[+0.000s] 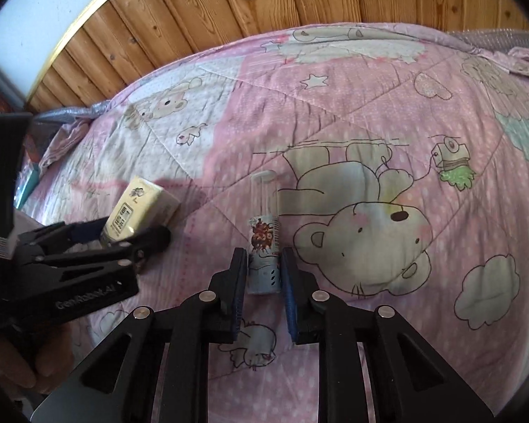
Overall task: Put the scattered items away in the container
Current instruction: 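Grasp the tissue pack with left tool while right tool grasps the spray bottle, then carry the tissue pack in left tool while right tool carries the spray bottle to the box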
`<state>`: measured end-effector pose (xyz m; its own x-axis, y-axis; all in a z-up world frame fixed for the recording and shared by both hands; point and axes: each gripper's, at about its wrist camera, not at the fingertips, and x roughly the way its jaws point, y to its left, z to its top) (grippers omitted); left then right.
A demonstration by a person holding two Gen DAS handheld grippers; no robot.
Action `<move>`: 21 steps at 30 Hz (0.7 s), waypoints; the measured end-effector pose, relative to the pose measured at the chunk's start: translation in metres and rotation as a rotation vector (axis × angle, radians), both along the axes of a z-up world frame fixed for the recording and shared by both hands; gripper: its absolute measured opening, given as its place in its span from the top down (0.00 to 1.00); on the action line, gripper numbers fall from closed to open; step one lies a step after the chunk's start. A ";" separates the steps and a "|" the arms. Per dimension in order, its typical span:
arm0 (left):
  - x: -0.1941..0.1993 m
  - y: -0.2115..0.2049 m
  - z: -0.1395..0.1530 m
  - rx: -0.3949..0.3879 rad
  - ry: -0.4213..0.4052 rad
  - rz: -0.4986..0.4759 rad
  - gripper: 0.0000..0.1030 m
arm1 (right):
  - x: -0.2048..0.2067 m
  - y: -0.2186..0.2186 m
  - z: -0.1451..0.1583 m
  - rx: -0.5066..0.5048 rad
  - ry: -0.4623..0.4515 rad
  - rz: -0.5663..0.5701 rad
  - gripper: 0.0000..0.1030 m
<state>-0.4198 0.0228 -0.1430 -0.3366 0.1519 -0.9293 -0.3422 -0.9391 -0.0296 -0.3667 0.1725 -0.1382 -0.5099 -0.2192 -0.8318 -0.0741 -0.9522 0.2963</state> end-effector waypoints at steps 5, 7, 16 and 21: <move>0.003 0.001 0.005 0.012 0.005 0.009 0.49 | -0.006 0.000 -0.001 -0.010 0.020 -0.001 0.81; 0.005 0.001 0.010 0.005 0.012 0.006 0.49 | -0.006 0.005 0.000 -0.030 0.010 -0.008 0.82; 0.021 -0.006 0.033 0.049 0.008 0.032 0.49 | 0.021 0.000 0.026 -0.050 0.029 -0.014 0.82; 0.045 -0.008 0.058 0.091 0.019 0.021 0.49 | 0.051 -0.012 0.042 -0.069 0.022 -0.030 0.82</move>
<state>-0.3750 0.0145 -0.0853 -0.3576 0.2277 -0.9057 -0.3235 -0.9400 -0.1086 -0.3153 0.1605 -0.0964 -0.5352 -0.2597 -0.8038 -0.0952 -0.9270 0.3629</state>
